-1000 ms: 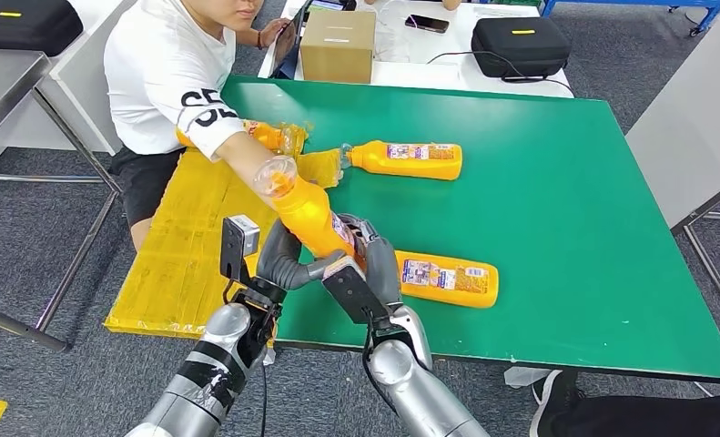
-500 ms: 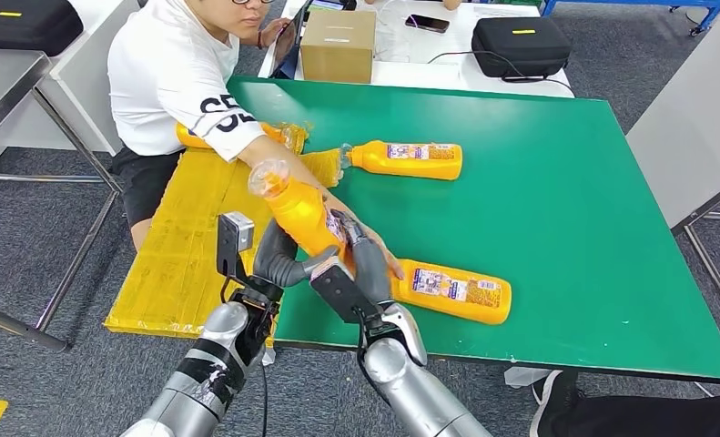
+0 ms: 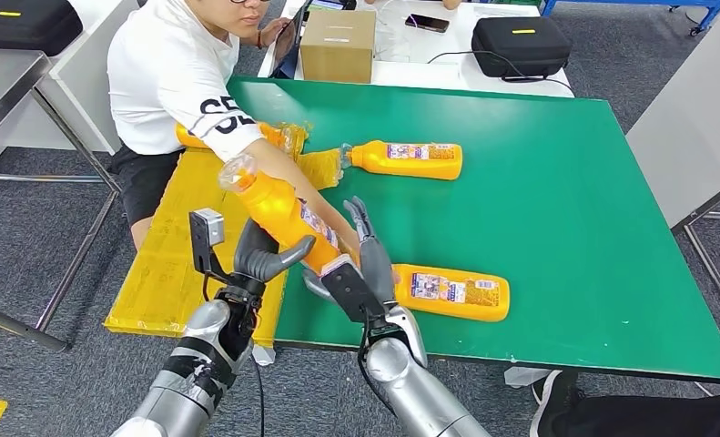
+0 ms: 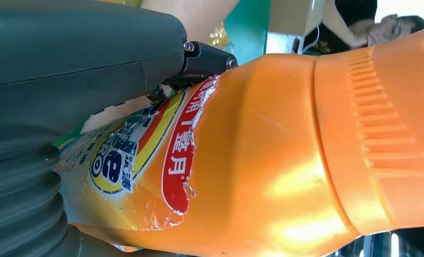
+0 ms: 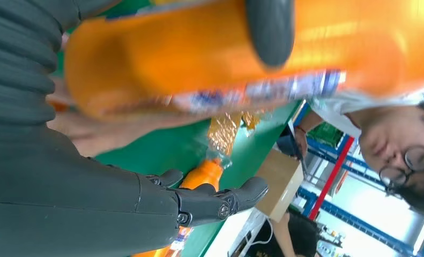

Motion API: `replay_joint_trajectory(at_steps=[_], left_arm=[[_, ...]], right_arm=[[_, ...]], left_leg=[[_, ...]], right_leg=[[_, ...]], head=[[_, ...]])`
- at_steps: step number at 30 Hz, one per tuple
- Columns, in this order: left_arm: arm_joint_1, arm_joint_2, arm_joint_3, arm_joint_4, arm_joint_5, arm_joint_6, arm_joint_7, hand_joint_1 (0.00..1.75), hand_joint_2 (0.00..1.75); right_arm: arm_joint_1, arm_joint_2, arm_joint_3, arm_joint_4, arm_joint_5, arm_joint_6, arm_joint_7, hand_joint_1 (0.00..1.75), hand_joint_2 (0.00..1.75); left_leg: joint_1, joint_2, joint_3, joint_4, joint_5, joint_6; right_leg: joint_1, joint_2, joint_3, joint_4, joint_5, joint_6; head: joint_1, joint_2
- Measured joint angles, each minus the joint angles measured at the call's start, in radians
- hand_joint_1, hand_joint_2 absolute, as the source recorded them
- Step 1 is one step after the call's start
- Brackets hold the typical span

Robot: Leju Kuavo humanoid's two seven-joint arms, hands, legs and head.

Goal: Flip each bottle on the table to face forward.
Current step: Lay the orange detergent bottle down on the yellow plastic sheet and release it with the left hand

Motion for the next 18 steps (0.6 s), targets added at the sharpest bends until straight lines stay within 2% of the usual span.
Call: replay_joint_trajectory(at_steps=[5, 13, 18], left_arm=[[-0.006, 0.032, 0.02, -0.002, -0.088, 0.087, -0.041, 1.75, 1.75], [-0.055, 0.124, 0.058, 0.0, -0.438, 0.354, -0.115, 1.75, 1.75], [-0.097, 0.173, 0.075, 0.039, -0.619, 0.436, -0.129, 1.75, 1.75]], right_arm=[[0.024, -0.013, -0.04, -0.064, -0.061, -0.028, -0.035, 0.0, 1.75], [0.072, -0.035, -0.12, -0.207, -0.142, -0.025, -0.063, 0.0, 1.75], [0.08, -0.039, -0.149, -0.236, -0.156, -0.01, -0.074, 0.0, 1.75]], left_leg=[[0.0, 0.0, 0.0, 0.0, 0.0, 0.0], [0.0, 0.0, 0.0, 0.0, 0.0, 0.0], [0.0, 0.0, 0.0, 0.0, 0.0, 0.0]], right_leg=[[0.0, 0.0, 0.0, 0.0, 0.0, 0.0], [0.0, 0.0, 0.0, 0.0, 0.0, 0.0], [0.0, 0.0, 0.0, 0.0, 0.0, 0.0]], head=[[0.0, 0.0], [0.0, 0.0], [0.0, 0.0]])
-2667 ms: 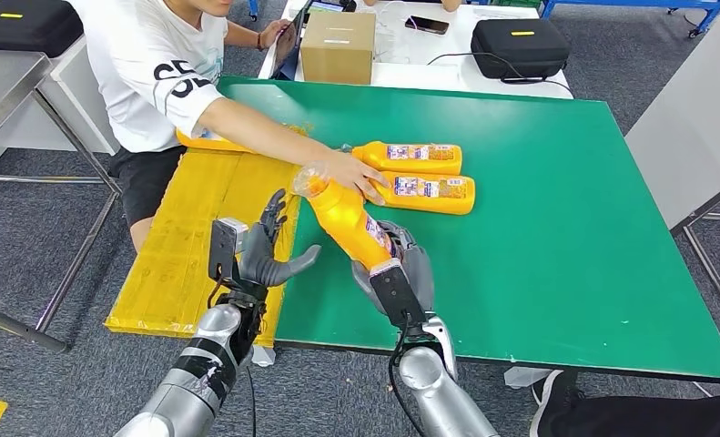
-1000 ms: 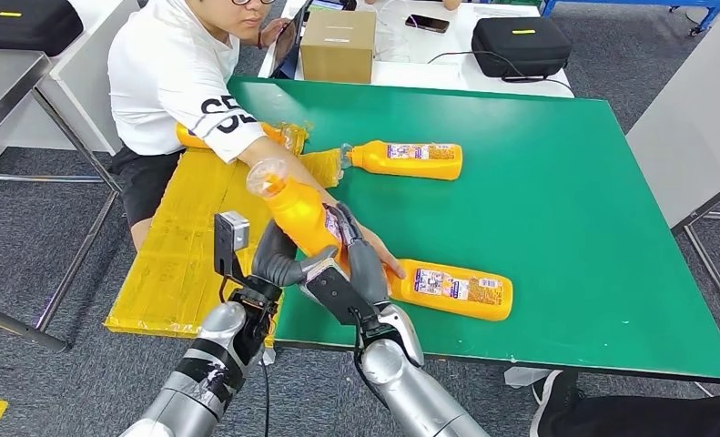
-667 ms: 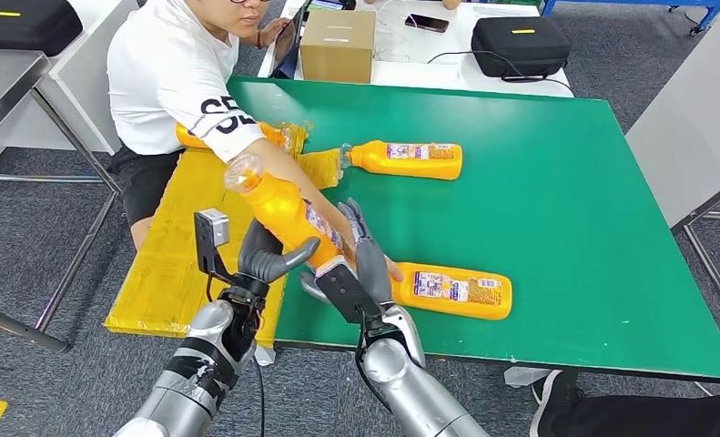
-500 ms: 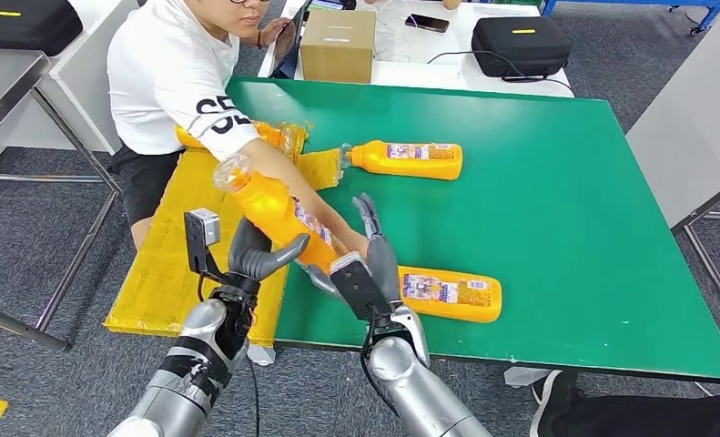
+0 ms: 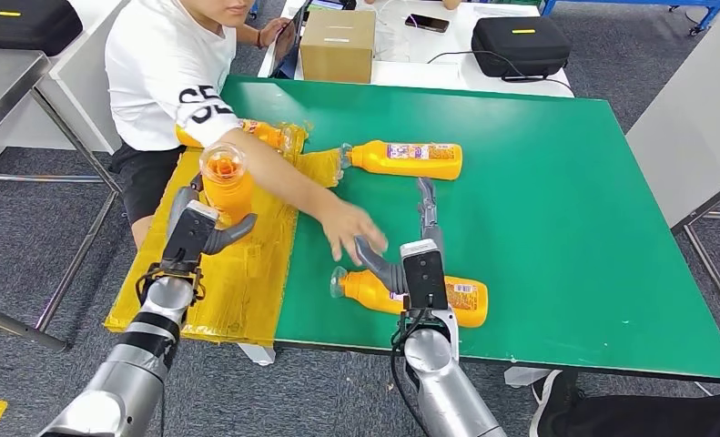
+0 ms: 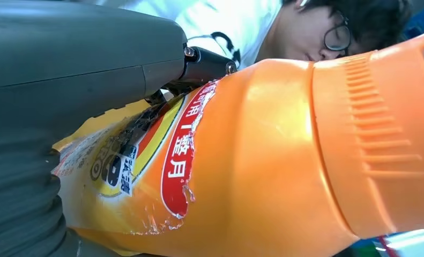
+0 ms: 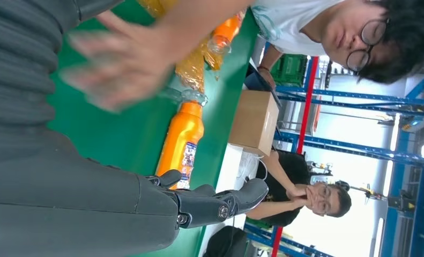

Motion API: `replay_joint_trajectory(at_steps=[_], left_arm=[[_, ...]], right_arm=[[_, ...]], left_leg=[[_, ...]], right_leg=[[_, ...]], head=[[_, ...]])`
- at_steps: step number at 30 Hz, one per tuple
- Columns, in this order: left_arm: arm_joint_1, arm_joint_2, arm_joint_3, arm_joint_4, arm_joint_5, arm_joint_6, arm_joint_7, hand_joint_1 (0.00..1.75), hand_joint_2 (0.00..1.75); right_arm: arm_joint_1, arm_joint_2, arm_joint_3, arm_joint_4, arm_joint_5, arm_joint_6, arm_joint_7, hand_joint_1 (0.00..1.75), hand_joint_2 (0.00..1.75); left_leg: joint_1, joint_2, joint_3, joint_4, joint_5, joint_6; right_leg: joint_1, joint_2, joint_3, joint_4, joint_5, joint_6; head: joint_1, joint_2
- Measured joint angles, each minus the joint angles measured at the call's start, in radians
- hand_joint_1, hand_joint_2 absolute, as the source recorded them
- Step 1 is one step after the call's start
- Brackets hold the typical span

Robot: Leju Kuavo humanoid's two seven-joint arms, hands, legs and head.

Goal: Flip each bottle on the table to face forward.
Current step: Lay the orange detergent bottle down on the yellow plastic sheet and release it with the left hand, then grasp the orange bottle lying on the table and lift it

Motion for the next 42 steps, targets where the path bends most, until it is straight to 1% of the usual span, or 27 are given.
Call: replay_joint_trajectory(at_steps=[6, 9, 11, 16, 19, 21, 24, 29, 33, 39, 42], left_arm=[[-0.028, 0.029, 0.018, 0.048, -0.042, 0.009, -0.011, 1.75, 1.75], [-0.038, 0.047, 0.015, 0.075, -0.136, 0.041, -0.018, 1.75, 1.75], [-0.053, 0.071, 0.001, 0.113, -0.23, 0.049, -0.026, 1.75, 1.75], [-0.095, 0.149, -0.07, 0.247, -0.437, 0.016, -0.027, 1.75, 1.75], [-0.119, 0.182, -0.123, 0.314, -0.521, 0.004, 0.002, 1.75, 1.75], [-0.129, 0.194, -0.157, 0.352, -0.56, -0.003, 0.029, 1.75, 1.75], [-0.132, 0.2, -0.198, 0.398, -0.597, -0.013, 0.064, 1.75, 1.75], [-0.148, 0.2, -0.238, 0.439, -0.619, -0.014, 0.098, 1.75, 1.75], [-0.158, 0.194, -0.251, 0.46, -0.627, 0.011, 0.127, 0.0, 1.75], [-0.157, 0.177, -0.247, 0.477, -0.599, 0.071, 0.127, 0.0, 1.75], [-0.15, 0.166, -0.234, 0.479, -0.571, 0.101, 0.1, 0.0, 1.75]], right_arm=[[0.004, -0.001, -0.012, -0.008, -0.002, 0.003, -0.008, 0.0, 1.75], [0.004, -0.001, -0.016, -0.01, -0.008, 0.015, -0.009, 0.0, 1.75], [0.004, -0.002, -0.018, -0.01, -0.016, 0.028, -0.011, 0.0, 1.75], [0.004, -0.008, -0.025, -0.01, -0.031, 0.059, -0.018, 0.0, 1.75], [0.003, -0.01, -0.028, -0.006, -0.034, 0.076, -0.024, 0.0, 1.75], [0.002, -0.01, -0.029, -0.001, -0.034, 0.085, -0.028, 0.0, 1.75], [-0.004, -0.009, -0.029, 0.007, -0.034, 0.092, -0.029, 0.0, 1.75], [-0.016, -0.005, -0.029, 0.021, -0.033, 0.098, -0.029, 0.0, 1.75], [-0.027, 0.001, -0.028, 0.035, -0.032, 0.103, -0.027, 0.0, 1.75], [-0.041, 0.006, -0.023, 0.06, -0.028, 0.108, -0.017, 0.0, 1.75], [-0.049, 0.008, -0.02, 0.078, -0.019, 0.109, -0.012, 0.0, 1.75]], left_leg=[[0.0, 0.0, 0.0, 0.0, 0.0, 0.0], [0.0, 0.0, 0.0, 0.0, 0.0, 0.0], [0.0, 0.001, 0.0, 0.0, 0.0, 0.0], [0.0, 0.002, 0.0, 0.0, 0.0, 0.0], [0.0, 0.002, 0.0, 0.0, 0.0, 0.0], [0.0, 0.002, 0.0, 0.0, 0.0, 0.0], [0.0, 0.001, 0.0, 0.0, 0.0, 0.0], [0.0, -0.001, 0.0, 0.0, 0.0, 0.0], [0.0, -0.002, 0.001, 0.0, 0.001, -0.001], [0.0, -0.003, 0.001, 0.0, 0.003, -0.002], [0.0, -0.002, 0.001, 0.0, 0.003, -0.002]], right_leg=[[0.0, 0.0, 0.0, 0.0, 0.0, 0.0], [0.0, 0.0, 0.0, 0.0, 0.0, 0.0], [0.0, 0.0, 0.0, 0.0, 0.0, 0.0], [0.0, 0.001, -0.001, 0.001, 0.0, 0.0], [0.0, 0.001, 0.0, 0.001, 0.0, 0.0], [0.0, 0.001, 0.0, 0.001, 0.0, 0.0], [0.0, 0.001, -0.001, 0.001, 0.0, 0.0], [0.0, -0.001, 0.001, 0.001, 0.0, 0.0], [0.0, -0.001, 0.001, 0.001, 0.0, 0.0], [0.0, -0.001, 0.001, 0.002, 0.0, 0.0], [0.0, -0.001, 0.001, 0.002, 0.001, 0.0]], head=[[0.0, 0.0], [0.0, 0.0], [0.0, 0.0], [0.0, 0.0], [0.0, 0.0], [0.0, 0.0], [0.0, 0.0], [0.0, 0.0], [0.0, 0.0], [0.0, 0.0], [0.0, 0.0]])
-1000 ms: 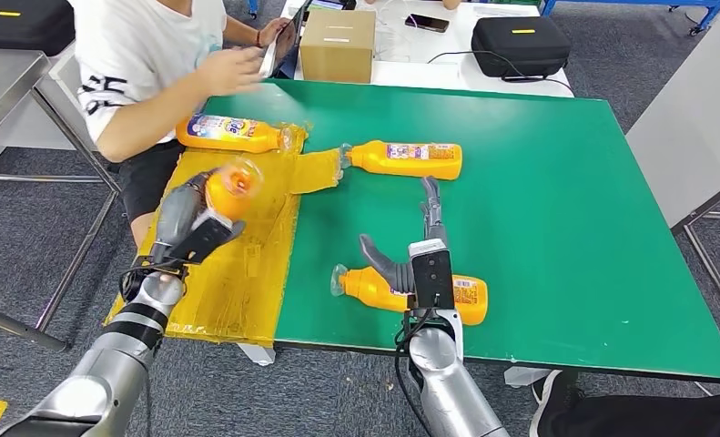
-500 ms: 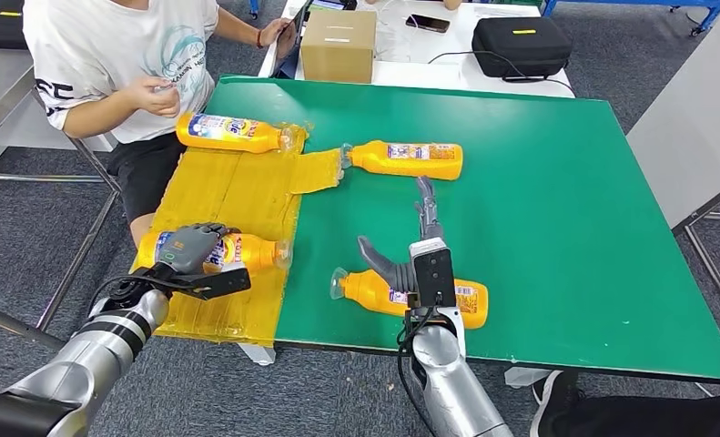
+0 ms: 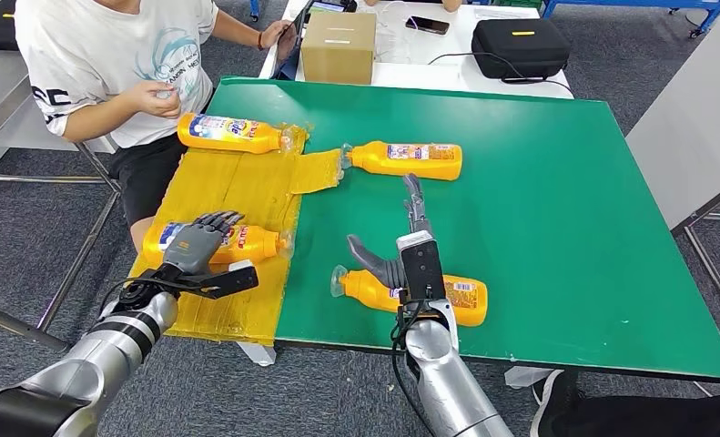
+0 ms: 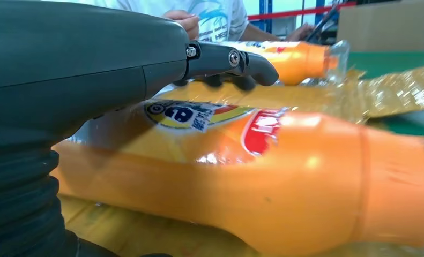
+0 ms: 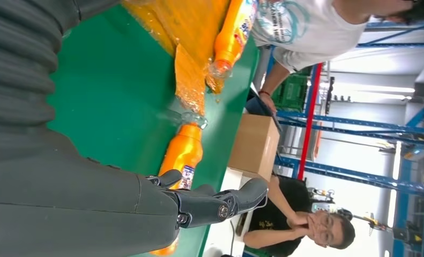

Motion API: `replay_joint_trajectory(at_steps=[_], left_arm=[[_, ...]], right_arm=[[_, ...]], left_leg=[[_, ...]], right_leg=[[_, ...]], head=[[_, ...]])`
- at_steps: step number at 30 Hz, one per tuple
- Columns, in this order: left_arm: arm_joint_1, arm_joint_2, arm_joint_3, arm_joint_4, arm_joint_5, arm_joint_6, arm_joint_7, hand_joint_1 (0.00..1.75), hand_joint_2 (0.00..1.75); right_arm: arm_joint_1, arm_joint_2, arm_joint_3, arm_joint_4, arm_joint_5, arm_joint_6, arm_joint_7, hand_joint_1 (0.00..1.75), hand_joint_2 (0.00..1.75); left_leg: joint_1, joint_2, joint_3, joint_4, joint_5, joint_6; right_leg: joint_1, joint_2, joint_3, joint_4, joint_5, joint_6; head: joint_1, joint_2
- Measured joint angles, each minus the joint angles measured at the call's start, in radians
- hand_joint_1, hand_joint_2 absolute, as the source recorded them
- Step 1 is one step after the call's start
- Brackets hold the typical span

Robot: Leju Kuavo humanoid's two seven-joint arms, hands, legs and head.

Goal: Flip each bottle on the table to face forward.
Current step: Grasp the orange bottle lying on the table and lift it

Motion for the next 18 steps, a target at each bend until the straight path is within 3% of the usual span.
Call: replay_joint_trajectory(at_steps=[8, 12, 18], left_arm=[[0.022, -0.022, 0.065, 0.0, 0.079, 0.027, -0.075, 0.0, 1.75], [0.04, -0.035, 0.119, -0.023, 0.201, 0.034, -0.169, 0.0, 1.75], [0.16, -0.074, 0.21, -0.249, 0.564, -0.102, -0.225, 0.0, 1.75]], right_arm=[[-0.014, 0.001, 0.009, 0.038, 0.013, 0.0, 0.005, 0.0, 1.75], [-0.018, 0.001, 0.017, 0.054, 0.043, -0.01, 0.023, 0.0, 0.0], [-0.013, -0.013, 0.039, 0.085, 0.2, -0.073, 0.102, 0.0, 0.0]], left_leg=[[0.0, 0.0, -0.002, 0.0, 0.0, 0.0], [0.0, 0.0, -0.002, 0.0, 0.0, 0.0], [0.0, 0.0, -0.002, 0.0, 0.0, 0.0]], right_leg=[[0.0, 0.0, -0.002, 0.0, 0.0, 0.0], [0.0, 0.0, -0.003, 0.0, 0.0, 0.0], [0.0, 0.0, -0.003, 0.0, 0.0, 0.0]], head=[[0.0, 0.0], [0.0, 0.0], [0.0, 0.0]])
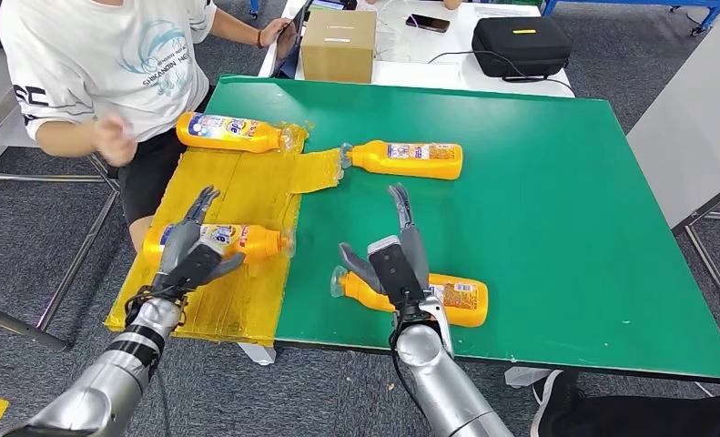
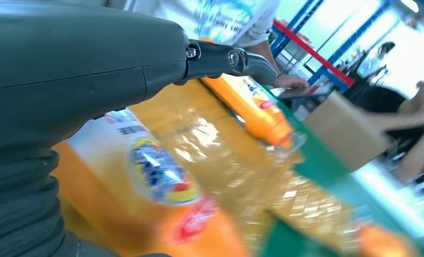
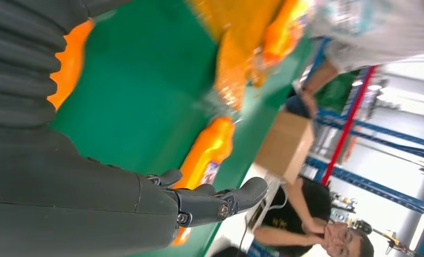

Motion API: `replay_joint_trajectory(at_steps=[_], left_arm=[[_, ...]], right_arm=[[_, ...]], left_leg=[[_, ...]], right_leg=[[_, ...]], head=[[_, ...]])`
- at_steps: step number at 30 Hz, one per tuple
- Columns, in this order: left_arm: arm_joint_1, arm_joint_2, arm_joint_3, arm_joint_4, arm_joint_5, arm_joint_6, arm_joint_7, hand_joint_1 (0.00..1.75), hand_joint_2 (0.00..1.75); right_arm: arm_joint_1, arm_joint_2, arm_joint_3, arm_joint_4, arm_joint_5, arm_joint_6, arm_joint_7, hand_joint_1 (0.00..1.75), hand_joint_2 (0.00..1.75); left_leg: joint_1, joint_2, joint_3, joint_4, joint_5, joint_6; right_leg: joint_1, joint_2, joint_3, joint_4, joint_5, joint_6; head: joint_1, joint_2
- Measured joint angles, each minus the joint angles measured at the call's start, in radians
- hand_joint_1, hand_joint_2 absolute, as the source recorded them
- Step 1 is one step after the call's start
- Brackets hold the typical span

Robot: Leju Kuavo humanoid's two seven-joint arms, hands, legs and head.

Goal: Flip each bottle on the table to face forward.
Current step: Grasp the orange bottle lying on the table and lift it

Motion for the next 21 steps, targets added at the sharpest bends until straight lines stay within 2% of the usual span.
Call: replay_joint_trajectory(at_steps=[4, 8, 13, 21], left_arm=[[0.072, -0.026, 0.031, -0.139, 0.087, -0.049, -0.003, 0.0, 1.75], [0.101, -0.037, 0.047, -0.203, 0.096, -0.056, -0.003, 0.0, 1.75], [0.13, -0.061, 0.076, -0.256, 0.149, -0.116, -0.003, 0.0, 1.75], [0.163, -0.141, 0.134, -0.294, 0.153, -0.17, 0.0, 0.0, 1.75]], right_arm=[[0.022, -0.017, 0.017, 0.012, 0.074, -0.029, 0.039, 0.0, 0.0], [0.03, -0.027, 0.026, 0.02, 0.082, -0.033, 0.045, 0.0, 1.75], [0.058, -0.042, 0.027, 0.014, 0.183, -0.068, 0.117, 0.0, 1.75], [0.168, -0.1, -0.023, -0.053, 0.38, -0.065, 0.246, 0.0, 1.75]], left_leg=[[0.0, 0.0, -0.001, 0.0, 0.0, 0.0], [0.0, 0.0, -0.001, 0.0, 0.0, 0.0], [0.0, 0.0, 0.0, 0.0, 0.0, 0.0], [-0.001, -0.001, -0.001, 0.0, -0.001, 0.0]], right_leg=[[0.0, 0.0, 0.0, 0.0, 0.0, 0.0], [0.0, 0.0, 0.0, 0.0, 0.0, 0.0], [0.0, 0.0, 0.0, 0.0, 0.0, 0.0], [-0.001, 0.0, 0.0, -0.001, 0.0, 0.0]], head=[[0.0, 0.0], [0.0, 0.0], [0.0, 0.0], [0.0, 0.0]])
